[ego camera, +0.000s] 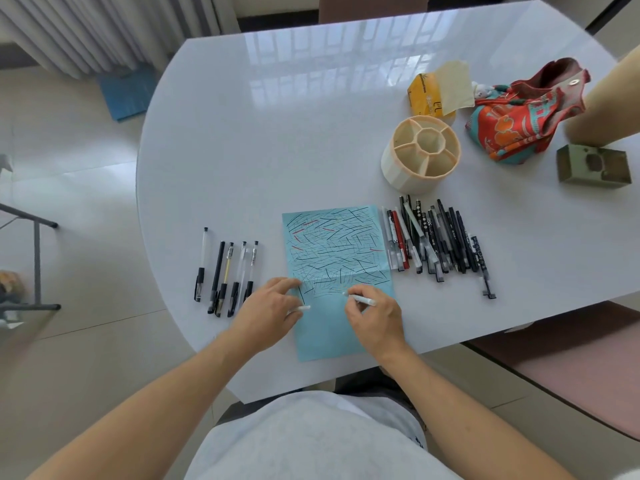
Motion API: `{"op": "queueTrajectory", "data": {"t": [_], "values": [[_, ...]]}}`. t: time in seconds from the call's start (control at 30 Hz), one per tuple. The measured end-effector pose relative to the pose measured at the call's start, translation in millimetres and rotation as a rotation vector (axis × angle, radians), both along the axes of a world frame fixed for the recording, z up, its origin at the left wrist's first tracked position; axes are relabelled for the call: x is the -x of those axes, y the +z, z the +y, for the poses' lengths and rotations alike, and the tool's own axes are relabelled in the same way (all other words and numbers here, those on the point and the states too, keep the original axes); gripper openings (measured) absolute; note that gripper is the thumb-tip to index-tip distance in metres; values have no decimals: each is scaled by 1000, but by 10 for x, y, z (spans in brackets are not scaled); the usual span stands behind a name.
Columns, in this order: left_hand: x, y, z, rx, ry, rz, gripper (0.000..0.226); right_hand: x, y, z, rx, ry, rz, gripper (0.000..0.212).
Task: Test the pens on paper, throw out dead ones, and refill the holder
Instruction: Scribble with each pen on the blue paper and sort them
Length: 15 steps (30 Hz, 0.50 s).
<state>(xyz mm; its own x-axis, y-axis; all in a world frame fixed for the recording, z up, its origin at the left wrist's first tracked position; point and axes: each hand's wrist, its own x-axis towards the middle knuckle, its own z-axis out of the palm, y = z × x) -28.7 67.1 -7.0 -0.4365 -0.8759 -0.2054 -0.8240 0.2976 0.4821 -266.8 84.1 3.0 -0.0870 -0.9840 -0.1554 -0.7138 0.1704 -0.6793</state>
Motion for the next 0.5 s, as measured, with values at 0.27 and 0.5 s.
{"op": "queueTrajectory", "data": {"t": [0.27, 0.5], "values": [[44, 13, 2, -25, 61, 52, 21, 147, 138, -14, -120, -259, -455, 10], [146, 80, 44, -36, 135, 131, 21, 77, 251, 28, -272, -196, -768, 16]]}}
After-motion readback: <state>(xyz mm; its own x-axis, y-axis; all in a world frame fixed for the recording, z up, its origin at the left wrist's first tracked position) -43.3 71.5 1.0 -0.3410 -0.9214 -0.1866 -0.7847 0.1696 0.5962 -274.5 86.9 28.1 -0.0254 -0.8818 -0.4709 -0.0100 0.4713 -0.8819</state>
